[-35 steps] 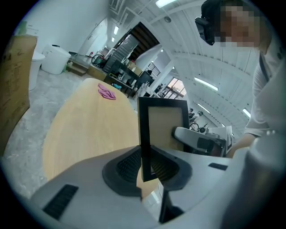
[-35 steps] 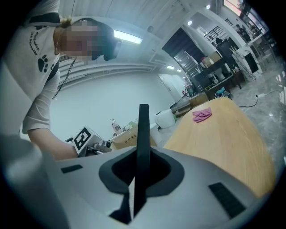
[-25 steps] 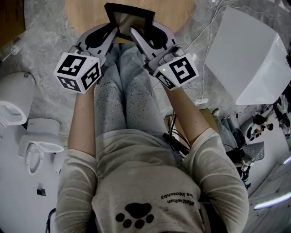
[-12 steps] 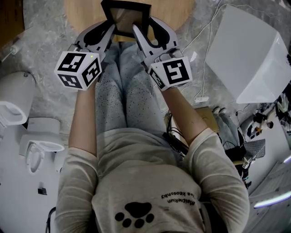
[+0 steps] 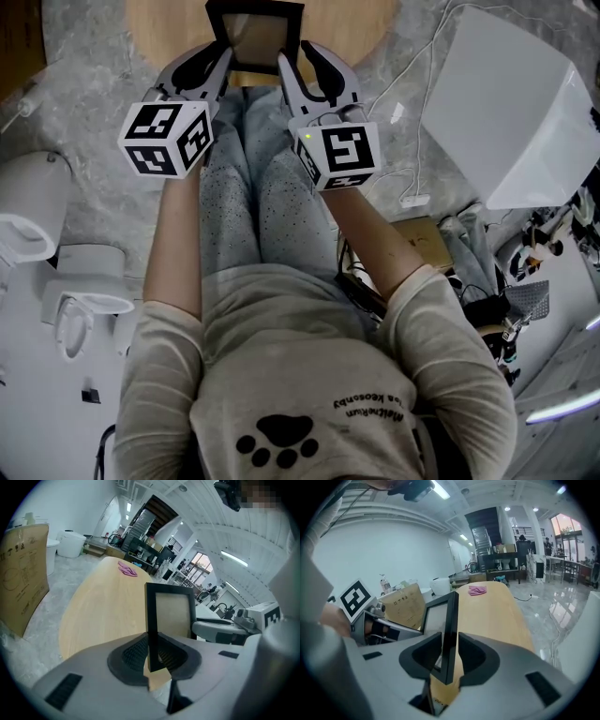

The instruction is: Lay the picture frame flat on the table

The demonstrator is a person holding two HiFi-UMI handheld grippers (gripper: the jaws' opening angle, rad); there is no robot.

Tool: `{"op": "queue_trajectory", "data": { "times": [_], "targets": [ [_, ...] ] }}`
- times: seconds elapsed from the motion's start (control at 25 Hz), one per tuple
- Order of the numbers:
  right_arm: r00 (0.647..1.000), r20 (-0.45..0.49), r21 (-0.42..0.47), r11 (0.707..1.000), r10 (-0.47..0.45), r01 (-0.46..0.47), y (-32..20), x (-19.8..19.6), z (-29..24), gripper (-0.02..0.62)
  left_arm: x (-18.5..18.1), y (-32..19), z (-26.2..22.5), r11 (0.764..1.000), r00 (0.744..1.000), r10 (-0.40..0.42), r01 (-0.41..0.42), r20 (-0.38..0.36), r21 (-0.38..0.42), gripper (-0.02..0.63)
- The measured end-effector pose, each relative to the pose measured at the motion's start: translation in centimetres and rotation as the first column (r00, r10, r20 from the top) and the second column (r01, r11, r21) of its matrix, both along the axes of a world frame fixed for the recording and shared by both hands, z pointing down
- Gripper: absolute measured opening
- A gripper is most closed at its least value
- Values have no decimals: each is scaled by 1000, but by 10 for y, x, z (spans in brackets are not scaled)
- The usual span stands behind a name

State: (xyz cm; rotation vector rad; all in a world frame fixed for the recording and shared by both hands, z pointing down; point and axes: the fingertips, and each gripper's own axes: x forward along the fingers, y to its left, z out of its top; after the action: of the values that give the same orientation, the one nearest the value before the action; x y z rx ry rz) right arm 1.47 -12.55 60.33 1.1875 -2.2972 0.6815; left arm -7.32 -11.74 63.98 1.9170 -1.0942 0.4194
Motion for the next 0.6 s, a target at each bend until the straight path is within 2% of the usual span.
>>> {"op": "queue_trajectory", "data": {
  "times": [0.12, 0.6],
  "targets": [
    [1000, -15, -21, 1000, 11, -11, 1, 1, 5, 98, 0, 0, 4, 1000, 1000, -1, 1, 18, -10, 69],
    [998, -29, -121, 991, 47, -50, 0, 7, 42, 87, 3, 5, 30, 998, 996, 10, -4, 90, -64, 67]
  ]
}}
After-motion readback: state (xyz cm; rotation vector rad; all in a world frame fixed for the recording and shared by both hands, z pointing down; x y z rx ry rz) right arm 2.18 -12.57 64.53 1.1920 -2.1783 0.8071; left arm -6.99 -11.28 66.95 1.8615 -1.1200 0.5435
